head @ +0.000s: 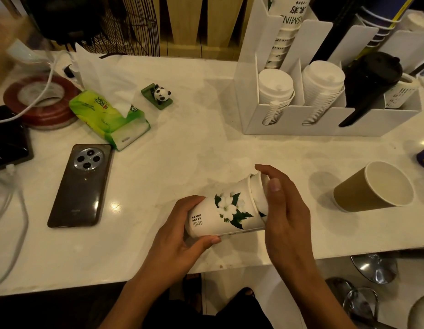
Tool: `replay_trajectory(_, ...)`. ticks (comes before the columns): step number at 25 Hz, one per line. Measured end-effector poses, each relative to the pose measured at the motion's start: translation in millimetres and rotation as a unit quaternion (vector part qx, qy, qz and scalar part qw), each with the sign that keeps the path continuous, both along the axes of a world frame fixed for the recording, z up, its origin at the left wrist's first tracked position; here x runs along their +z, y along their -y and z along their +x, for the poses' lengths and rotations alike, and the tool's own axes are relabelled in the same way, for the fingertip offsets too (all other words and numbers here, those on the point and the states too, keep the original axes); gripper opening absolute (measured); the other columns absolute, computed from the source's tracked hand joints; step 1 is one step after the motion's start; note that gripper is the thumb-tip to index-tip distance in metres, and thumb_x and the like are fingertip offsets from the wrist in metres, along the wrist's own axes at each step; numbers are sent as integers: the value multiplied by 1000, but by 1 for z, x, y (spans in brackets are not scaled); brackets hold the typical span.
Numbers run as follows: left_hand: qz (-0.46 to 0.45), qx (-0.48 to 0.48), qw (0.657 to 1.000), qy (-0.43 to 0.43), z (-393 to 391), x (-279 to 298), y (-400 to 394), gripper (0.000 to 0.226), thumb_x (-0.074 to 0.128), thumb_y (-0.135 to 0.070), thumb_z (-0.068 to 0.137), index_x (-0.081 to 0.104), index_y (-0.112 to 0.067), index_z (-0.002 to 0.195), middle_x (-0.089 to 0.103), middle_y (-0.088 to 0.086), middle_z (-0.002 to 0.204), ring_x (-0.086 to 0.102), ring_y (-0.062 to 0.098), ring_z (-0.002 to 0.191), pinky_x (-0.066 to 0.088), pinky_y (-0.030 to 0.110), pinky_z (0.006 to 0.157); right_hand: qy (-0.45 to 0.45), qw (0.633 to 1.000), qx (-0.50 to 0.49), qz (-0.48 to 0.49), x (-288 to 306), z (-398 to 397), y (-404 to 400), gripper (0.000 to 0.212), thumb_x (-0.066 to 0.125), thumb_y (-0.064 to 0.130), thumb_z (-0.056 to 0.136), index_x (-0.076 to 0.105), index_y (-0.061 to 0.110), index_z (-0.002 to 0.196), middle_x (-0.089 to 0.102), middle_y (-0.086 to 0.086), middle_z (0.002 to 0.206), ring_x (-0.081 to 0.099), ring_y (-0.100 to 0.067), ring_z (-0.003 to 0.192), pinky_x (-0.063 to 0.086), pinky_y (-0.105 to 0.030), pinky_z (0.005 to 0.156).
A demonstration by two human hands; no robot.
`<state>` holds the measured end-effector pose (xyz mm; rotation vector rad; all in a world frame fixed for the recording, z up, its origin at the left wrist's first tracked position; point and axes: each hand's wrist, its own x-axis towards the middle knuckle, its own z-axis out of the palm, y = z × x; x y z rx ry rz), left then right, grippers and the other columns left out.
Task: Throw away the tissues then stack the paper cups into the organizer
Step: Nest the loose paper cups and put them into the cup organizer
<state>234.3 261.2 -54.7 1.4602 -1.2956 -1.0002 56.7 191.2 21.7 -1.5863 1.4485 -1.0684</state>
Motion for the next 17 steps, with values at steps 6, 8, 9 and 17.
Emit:
replay_trajectory(6,17,0,999,47,-15,-2,20,86,84,-59,62,35,-52,132,48,-31,128,54,-6,115,56,18,81,-124,984,110,-59,24,-4,16,42,55,61,86,52,53,127,55,25,123,51,8,116,37,-2,87)
replay_trajectory(8,19,-13,999,36,-35,0,45,87,80,-66,65,34,-51,136,50,-27,130,57,-4,115,56,20,86,-204,965,132,-101,32,-4,21,52,55,58,86,47,49,136,53,12,126,50,0,116,42,-9,86)
replay_trajectory(9,15,-8,999,43,-46,1,58,81,74,-73,66,38,-51,135,53,-26,127,59,-4,111,58,24,85,-251,952,132,-119,36,-2,23,55,54,60,85,46,47,138,52,7,128,50,-6,117,46,-17,86)
replay_trajectory(17,-19,-8,995,97,-108,2,98,69,26,-88,81,42,-47,134,50,-32,115,48,-26,101,35,-7,72,-413,903,37,-111,52,4,49,48,49,61,89,63,32,124,64,-9,122,60,-30,108,51,-39,80)
